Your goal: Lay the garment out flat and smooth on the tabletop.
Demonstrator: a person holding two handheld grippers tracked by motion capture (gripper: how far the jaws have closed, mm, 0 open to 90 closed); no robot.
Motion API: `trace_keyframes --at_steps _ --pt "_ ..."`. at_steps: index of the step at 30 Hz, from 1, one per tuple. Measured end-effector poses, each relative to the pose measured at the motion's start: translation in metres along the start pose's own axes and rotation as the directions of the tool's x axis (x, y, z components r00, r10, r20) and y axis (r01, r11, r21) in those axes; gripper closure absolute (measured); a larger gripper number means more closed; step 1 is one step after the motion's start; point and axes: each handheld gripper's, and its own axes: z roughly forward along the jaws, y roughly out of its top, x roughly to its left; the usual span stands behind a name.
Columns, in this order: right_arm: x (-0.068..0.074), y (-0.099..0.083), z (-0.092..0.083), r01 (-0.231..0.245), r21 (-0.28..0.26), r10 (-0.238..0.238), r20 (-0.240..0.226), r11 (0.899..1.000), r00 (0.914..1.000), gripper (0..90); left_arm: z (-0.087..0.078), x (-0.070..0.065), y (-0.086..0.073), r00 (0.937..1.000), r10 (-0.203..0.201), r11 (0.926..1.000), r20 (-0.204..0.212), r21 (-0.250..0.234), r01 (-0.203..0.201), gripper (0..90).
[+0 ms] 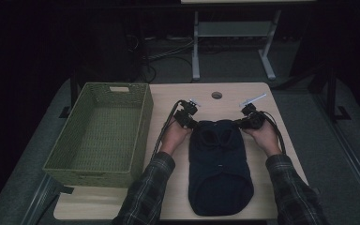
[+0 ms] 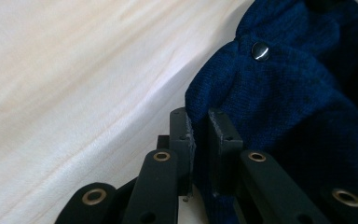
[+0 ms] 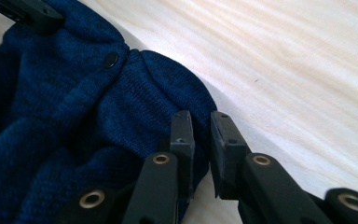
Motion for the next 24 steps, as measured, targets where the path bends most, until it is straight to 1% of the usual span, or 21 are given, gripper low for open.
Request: trace_keyframes --at_steps 1,2,4,6,8,10,11,13,16,18,19,21,24 --pt "0.002 0.001 -0.005 0.0 -0.004 0.0 0.001 1.0 1.0 80.3 -0.005 -0.003 0.0 1.0 -0.001 0.9999 0.003 -0.012 0.001 81.7" --pt "0.003 0.003 -0.009 0.001 -0.005 -0.001 0.005 1.0 1.0 80.3 -0.011 -0.006 0.001 0.9999 0.015 0.9994 -0.002 -0.03 -0.015 81.6" --pt "0.009 0.005 -0.02 -0.001 -0.018 0.001 0.015 1.0 0.9999 80.3 -0.019 -0.011 0.002 0.9996 0.023 0.9983 -0.014 -0.053 -0.023 81.6" --pt "0.015 0.006 -0.031 0.009 -0.037 -0.008 0.031 0.999 0.9995 80.3 -0.025 -0.016 0.003 0.999 0.034 0.9976 -0.027 -0.059 -0.036 81.6" --pt "0.02 0.007 -0.039 0.008 -0.063 -0.006 0.038 0.998 0.9992 80.3 -0.03 -0.019 0.003 0.9984 0.042 0.9968 -0.037 -0.067 -0.045 81.5" --pt "0.022 0.008 -0.044 0.015 -0.078 -0.011 0.043 0.997 0.999 80.3 -0.032 -0.021 0.002 0.9986 0.037 0.997 -0.038 -0.066 -0.04 81.5" --pt "0.023 0.008 -0.046 0.013 -0.085 -0.01 0.035 0.996 0.9993 80.2 -0.032 -0.021 0.002 0.9987 0.035 0.9974 -0.037 -0.061 -0.037 81.5" --pt "0.024 0.007 -0.049 0.027 -0.093 -0.024 0.035 0.995 0.9991 80.2 -0.032 -0.02 0.002 0.9989 0.035 0.9976 -0.031 -0.058 -0.037 81.5" --pt "0.027 0.004 -0.053 0.035 -0.106 -0.032 0.034 0.994 0.9989 80.2 -0.03 -0.022 0.005 0.9979 0.047 0.998 -0.044 -0.041 -0.048 81.4" --pt "0.029 0.003 -0.052 0.057 -0.093 -0.052 0.055 0.994 0.9971 80.2 -0.027 -0.024 0.007 0.9966 0.061 0.9977 -0.054 -0.026 -0.063 81.4" --pt "0.029 0.003 -0.052 0.062 -0.083 -0.057 0.061 0.995 0.9965 80.2 -0.026 -0.025 0.008 0.9965 0.065 0.9976 -0.052 -0.021 -0.066 81.4" --pt "0.026 0.0 -0.053 0.045 -0.091 -0.041 0.045 0.995 0.9981 80.2 -0.025 -0.026 0.009 0.9958 0.073 0.9972 -0.054 -0.013 -0.074 81.4" --pt "0.026 -0.001 -0.052 0.045 -0.099 -0.041 0.042 0.994 0.9983 80.2 -0.027 -0.026 0.011 0.9947 0.083 0.9966 -0.061 -0.001 -0.083 81.4"
